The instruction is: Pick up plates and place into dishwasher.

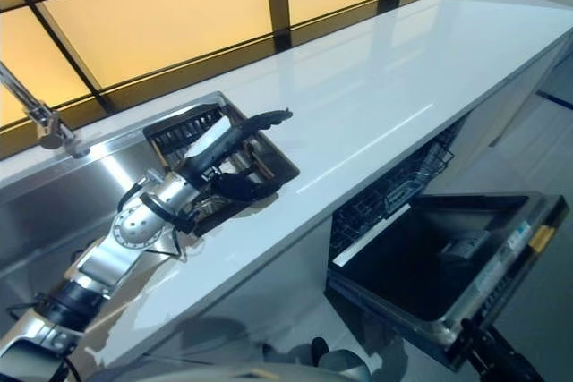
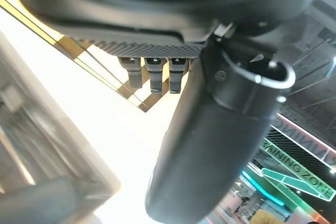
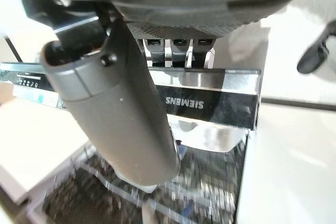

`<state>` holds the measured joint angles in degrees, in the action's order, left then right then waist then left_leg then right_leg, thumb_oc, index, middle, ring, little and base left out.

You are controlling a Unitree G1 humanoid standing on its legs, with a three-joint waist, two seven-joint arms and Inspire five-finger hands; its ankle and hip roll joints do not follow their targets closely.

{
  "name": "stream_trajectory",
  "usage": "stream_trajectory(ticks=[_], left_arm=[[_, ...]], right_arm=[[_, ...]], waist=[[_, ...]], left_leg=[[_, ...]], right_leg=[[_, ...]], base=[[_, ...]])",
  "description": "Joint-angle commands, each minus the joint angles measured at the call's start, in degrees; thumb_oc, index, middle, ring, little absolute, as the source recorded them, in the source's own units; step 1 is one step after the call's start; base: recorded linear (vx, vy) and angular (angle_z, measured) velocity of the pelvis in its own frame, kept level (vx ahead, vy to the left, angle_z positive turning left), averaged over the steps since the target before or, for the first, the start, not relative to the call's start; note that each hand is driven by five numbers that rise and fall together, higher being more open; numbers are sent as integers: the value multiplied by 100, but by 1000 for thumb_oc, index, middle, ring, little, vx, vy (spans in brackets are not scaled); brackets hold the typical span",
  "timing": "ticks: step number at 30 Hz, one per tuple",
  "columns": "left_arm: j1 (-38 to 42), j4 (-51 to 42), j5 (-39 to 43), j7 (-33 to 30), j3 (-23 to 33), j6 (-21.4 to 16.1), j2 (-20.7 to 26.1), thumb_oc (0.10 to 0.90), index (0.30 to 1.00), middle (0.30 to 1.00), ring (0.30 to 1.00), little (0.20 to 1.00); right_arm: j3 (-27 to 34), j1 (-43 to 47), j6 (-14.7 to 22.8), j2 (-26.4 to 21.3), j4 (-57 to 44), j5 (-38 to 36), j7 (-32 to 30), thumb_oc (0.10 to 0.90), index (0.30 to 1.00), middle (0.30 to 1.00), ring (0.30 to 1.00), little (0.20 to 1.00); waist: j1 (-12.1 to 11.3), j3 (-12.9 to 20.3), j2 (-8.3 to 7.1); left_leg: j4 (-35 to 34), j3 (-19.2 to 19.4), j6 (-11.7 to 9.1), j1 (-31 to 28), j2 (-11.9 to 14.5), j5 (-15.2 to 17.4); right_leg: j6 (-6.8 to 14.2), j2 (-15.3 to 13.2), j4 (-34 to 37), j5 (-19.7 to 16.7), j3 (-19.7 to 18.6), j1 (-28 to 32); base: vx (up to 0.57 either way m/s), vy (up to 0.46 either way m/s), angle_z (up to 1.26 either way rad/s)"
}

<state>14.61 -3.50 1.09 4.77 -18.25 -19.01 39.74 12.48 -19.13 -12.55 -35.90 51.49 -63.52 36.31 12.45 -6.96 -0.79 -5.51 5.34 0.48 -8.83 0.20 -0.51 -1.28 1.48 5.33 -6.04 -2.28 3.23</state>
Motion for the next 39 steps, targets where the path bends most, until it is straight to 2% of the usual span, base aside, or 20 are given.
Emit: stream_trajectory(ticks=[1, 6, 11, 16, 19, 23, 25, 26, 28, 31, 32, 33, 35, 36, 38, 39], left_arm=[[703, 27, 89, -349, 343, -757, -152, 800, 900, 900, 900, 900], [725, 79, -4, -380, 241, -783, -261, 800, 900, 900, 900, 900], [784, 77, 34, -409, 191, -747, -282, 800, 900, 900, 900, 900], [808, 71, 103, -468, 159, -776, -244, 800, 900, 900, 900, 900], [791, 64, 112, -475, 161, -846, -221, 800, 900, 900, 900, 900], [821, -23, 117, -527, 188, -958, -159, 800, 900, 900, 900, 900], [807, -180, 107, -586, 238, -1000, -100, 800, 900, 900, 900, 900], [759, -415, 218, -551, 319, -991, -47, 800, 900, 900, 900, 900], [662, -697, 290, -520, 418, -972, -62, 800, 900, 900, 900, 900], [573, -914, 512, -291, 548, -1109, -124, 800, 900, 900, 900, 900], [573, -937, 554, -226, 569, -1116, -154, 800, 900, 900, 900, 900], [591, -1089, 945, 152, 656, -1081, -292, 800, 900, 900, 900, 900], [591, -1254, 1254, 470, 725, -941, -460, 800, 900, 900, 900, 900], [601, -1331, 1458, 623, 741, -861, -555, 800, 900, 900, 900, 900], [613, -1406, 1580, 699, 746, -772, -622, 800, 900, 900, 900, 900], [623, -1510, 1715, 789, 739, -644, -747, 800, 900, 900, 900, 900]], right_arm=[[-612, 2577, -156, 847, -1870, -1268, 1860, 800, 900, 900, 900, 900], [-763, 2934, -14, 1087, -2389, -1677, 2121, 800, 900, 900, 900, 900], [-827, 3165, -13, 1114, -2505, -1537, 1872, 800, 900, 900, 900, 900], [-832, 3127, -53, 972, -2067, -1212, 1668, 800, 900, 900, 900, 900], [-811, 3028, 130, 910, -1812, -894, 1311, 800, 900, 900, 900, 900], [-767, 2894, 489, 752, -1330, 52, 810, 800, 900, 900, 900, 900], [-809, 2706, 918, 625, -1123, 860, 315, 800, 900, 900, 900, 900], [-926, 2460, 1419, 519, -1040, 1928, -719, 800, 900, 900, 900, 900], [-943, 2187, 1798, 431, -1029, 2675, -1738, 800, 900, 900, 900, 900], [-722, 2003, 2026, 597, -990, 2730, -2922, 800, 900, 900, 900, 900], [-670, 1974, 2042, 680, -985, 2691, -3107, 800, 900, 900, 900, 900], [-515, 1860, 2144, 1149, -934, 2602, -3801, 800, 900, 900, 900, 900], [-481, 1727, 2245, 1600, -887, 2491, -4575, 800, 900, 900, 900, 900], [-443, 1651, 2276, 1829, -759, 2458, -5159, 800, 900, 900, 900, 900], [-429, 1593, 2265, 1964, -641, 2445, -5484, 800, 900, 900, 900, 900], [-405, 1507, 2185, 2187, -387, 2306, -5958, 800, 900, 900, 900, 900]], waist=[[-658, 178, 215], [-773, 229, 235], [-852, 284, 213], [-904, 321, 166], [-911, 330, 150], [-893, 329, 127], [-854, 320, 114], [-801, 316, 97], [-724, 294, 87], [-663, 255, 94], [-657, 252, 99], [-640, 253, 128], [-630, 270, 156], [-621, 278, 180], [-611, 290, 199], [-595, 313, 240]], left_leg=[[51, 215, 278, -312, -38, 735], [51, 112, 291, -322, -53, 712], [51, 31, 288, -324, -59, 688], [51, -28, 288, -315, -57, 663], [51, -35, 281, -315, -55, 658], [51, -19, 279, -318, -45, 646], [51, -2, 279, -318, -40, 638], [51, 21, 279, -320, -41, 633], [51, 31, 281, -334, -35, 630], [51, 41, 289, -356, -30, 606], [51, 36, 289, -356, -31, 603], [51, 21, 298, -347, -29, 594], [51, -13, 305, -328, -32, 584], [51, -30, 311, -318, -33, 578], [51, -46, 314, -305, -36, 574], [51, -60, 316, -284, -36, 561]], right_leg=[[260, 10, -33, 647, -7, 407], [221, 9, -33, 694, 52, 464], [201, -4, -33, 730, 138, 506], [192, -13, -33, 738, 224, 525], [197, -22, -33, 739, 262, 533], [206, -27, -33, 722, 278, 533], [210, -28, -33, 710, 277, 528], [216, -25, -33, 701, 261, 524], [224, -10, -33, 696, 243, 532], [206, 17, -33, 675, 220, 555], [203, 22, -33, 673, 219, 556], [188, 41, -33, 673, 223, 561], [174, 62, -33, 683, 209, 556], [168, 77, -33, 686, 195, 552], [164, 89, -33, 688, 182, 546], [151, 112, -33, 694, 161, 538]], base=[[14, -5, -32], [27, 2, -23], [22, 0, 22], [11, 1, 39], [4, 0, 10], [-1, -1, 4], [0, 0, 0], [0, 0, 0], [0, 0, 0], [-20, -24, 2], [-43, -63, 19], [-43, -69, 25], [-48, -75, 25], [-41, -59, 23], [-36, -48, 26], [-45, -66, 34]])
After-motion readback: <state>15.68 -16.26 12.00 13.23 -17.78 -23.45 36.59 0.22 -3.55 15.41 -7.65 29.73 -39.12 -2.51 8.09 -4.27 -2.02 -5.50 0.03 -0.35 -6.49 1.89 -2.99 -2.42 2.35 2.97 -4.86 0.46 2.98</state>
